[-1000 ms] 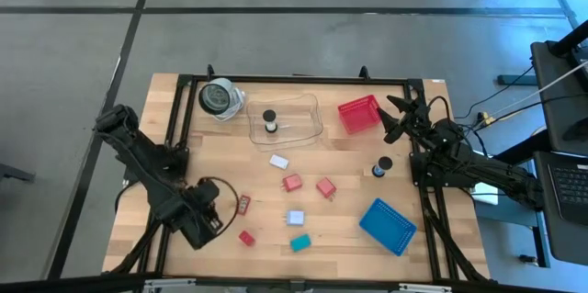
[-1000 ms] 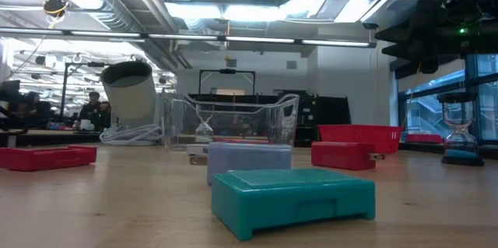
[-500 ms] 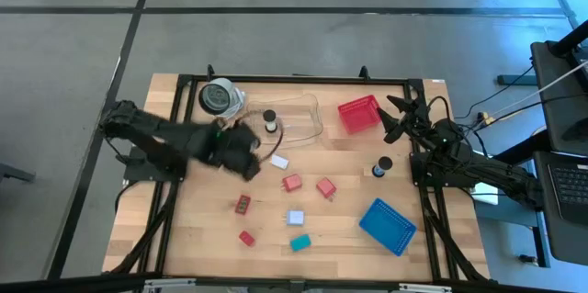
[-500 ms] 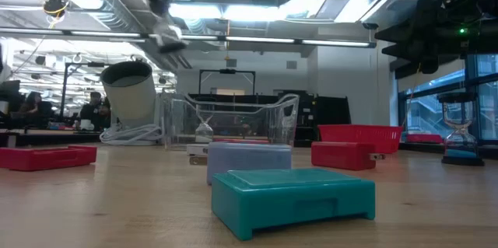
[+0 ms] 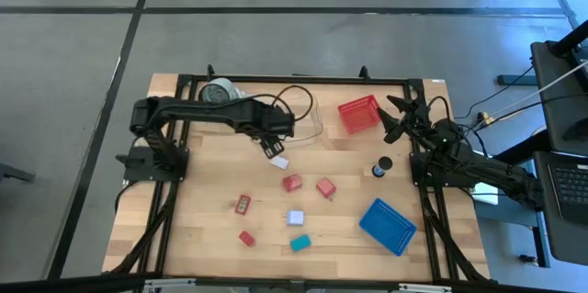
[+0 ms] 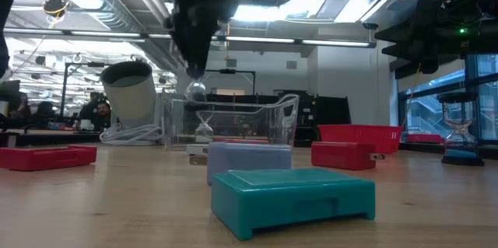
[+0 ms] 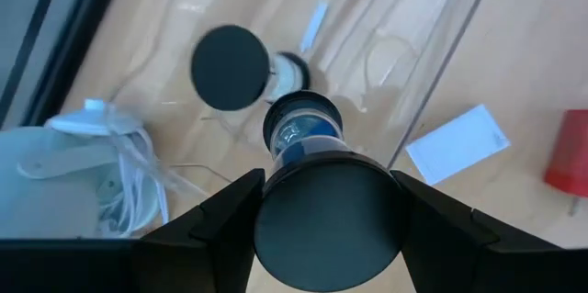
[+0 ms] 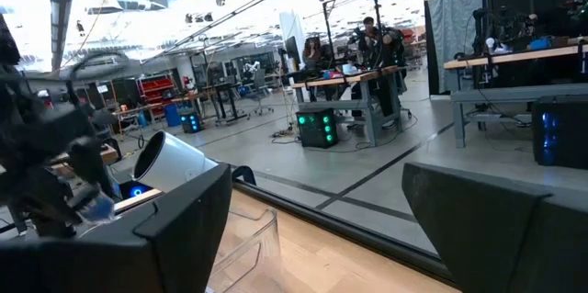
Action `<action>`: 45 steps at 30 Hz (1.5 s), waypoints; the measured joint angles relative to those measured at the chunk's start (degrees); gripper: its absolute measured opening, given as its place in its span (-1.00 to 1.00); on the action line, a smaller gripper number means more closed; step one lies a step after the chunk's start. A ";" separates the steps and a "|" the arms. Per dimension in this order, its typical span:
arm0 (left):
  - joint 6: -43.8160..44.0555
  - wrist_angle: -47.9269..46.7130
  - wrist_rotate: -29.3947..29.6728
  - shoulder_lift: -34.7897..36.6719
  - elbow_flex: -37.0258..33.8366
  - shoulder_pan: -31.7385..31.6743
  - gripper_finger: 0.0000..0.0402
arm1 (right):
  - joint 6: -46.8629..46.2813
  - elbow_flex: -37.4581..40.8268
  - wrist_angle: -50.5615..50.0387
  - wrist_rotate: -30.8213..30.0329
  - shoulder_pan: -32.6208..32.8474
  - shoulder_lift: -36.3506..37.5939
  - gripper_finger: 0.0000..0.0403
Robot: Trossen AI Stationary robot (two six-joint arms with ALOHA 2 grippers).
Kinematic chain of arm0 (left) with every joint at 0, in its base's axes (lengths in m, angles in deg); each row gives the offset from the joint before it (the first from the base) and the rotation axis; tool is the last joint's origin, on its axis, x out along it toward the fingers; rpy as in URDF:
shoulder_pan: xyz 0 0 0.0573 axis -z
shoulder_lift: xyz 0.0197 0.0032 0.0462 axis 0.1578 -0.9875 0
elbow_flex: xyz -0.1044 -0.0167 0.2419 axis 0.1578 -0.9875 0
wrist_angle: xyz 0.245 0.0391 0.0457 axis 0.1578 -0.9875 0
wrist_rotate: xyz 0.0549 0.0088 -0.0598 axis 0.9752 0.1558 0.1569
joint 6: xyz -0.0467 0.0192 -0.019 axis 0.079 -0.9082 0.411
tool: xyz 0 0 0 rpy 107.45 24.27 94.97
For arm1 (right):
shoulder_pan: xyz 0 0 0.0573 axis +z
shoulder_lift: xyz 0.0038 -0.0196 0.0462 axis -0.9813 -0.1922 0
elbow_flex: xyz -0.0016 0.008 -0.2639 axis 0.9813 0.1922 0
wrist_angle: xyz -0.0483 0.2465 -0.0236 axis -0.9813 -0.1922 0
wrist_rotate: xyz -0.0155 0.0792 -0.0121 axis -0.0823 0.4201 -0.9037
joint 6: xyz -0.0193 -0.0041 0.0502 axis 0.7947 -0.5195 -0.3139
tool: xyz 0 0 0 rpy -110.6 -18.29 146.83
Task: Pick & Place Office items
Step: Put the blue hourglass into the transparent bin
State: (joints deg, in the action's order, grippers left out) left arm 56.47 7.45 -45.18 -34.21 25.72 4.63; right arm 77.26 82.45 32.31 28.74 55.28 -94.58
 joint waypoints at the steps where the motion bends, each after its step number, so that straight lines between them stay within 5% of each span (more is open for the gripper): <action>1: -0.59 0.01 -0.32 -0.56 -0.01 0.01 0.07 | 0.00 0.00 0.01 0.01 0.00 0.00 0.61; 9: -6.07 5.78 -0.49 -1.67 -0.98 -0.26 0.07 | 0.00 0.00 -0.01 0.02 0.00 0.00 0.61; 25: -12.81 13.34 -15.60 -1.52 -3.78 -9.47 0.07 | 0.00 0.00 -0.01 0.02 0.00 0.00 0.61; 45: -15.18 19.37 -23.01 -6.15 -3.78 -14.19 0.07 | 0.00 0.00 0.02 0.02 0.00 0.00 0.61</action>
State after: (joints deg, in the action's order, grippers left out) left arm 41.29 26.82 -68.18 -40.36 21.93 -9.56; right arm 77.26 82.45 32.32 28.76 55.28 -94.58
